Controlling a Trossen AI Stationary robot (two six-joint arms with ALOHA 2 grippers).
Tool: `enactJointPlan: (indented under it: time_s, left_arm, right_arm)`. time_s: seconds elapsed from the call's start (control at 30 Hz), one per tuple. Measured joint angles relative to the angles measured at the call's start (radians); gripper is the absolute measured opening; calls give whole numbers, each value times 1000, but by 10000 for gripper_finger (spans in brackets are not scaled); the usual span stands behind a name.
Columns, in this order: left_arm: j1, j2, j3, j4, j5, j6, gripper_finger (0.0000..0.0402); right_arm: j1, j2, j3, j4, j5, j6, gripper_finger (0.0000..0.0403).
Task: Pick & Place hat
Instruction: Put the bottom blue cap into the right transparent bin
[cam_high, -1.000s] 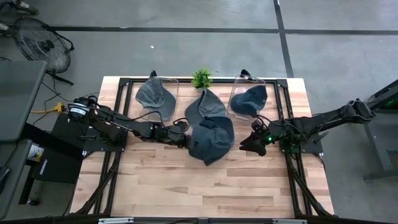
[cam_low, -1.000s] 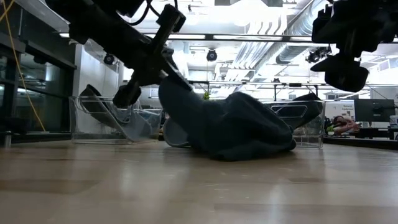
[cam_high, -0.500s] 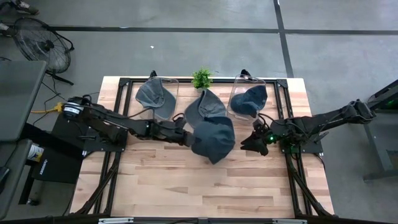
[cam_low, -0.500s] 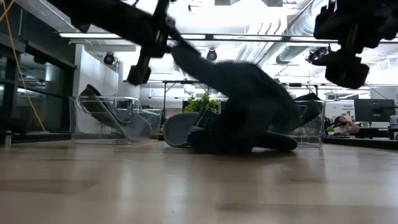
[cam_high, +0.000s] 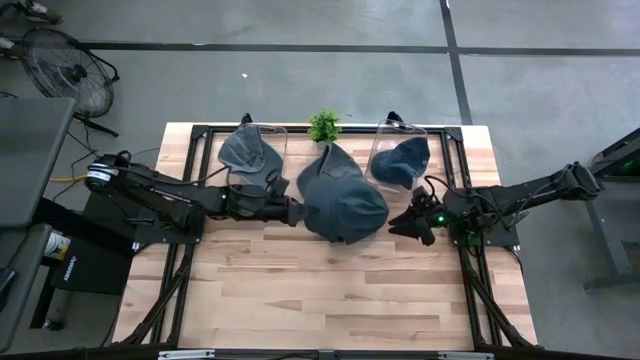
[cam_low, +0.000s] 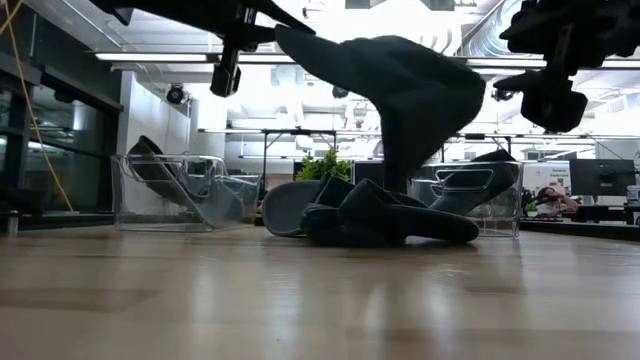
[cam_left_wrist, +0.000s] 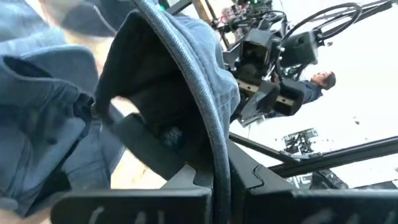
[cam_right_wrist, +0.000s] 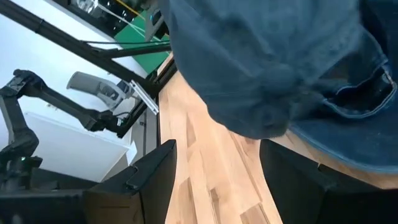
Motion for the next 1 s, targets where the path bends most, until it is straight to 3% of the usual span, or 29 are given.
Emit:
enactJointPlan:
  time_s: [0.3,0.67,1.0]
  left_arm:
    - [0,-5,0,35,-10,21,1]
    - [0,-5,0,35,-10,21,1]
    - [0,-5,0,40,-9,21,1]
  right_arm:
    - [0,0,0,60,83,-1,225]
    - [-18,-3,0,61,67,-26,273]
    - [-119,-75,0,38,46,-44,278]
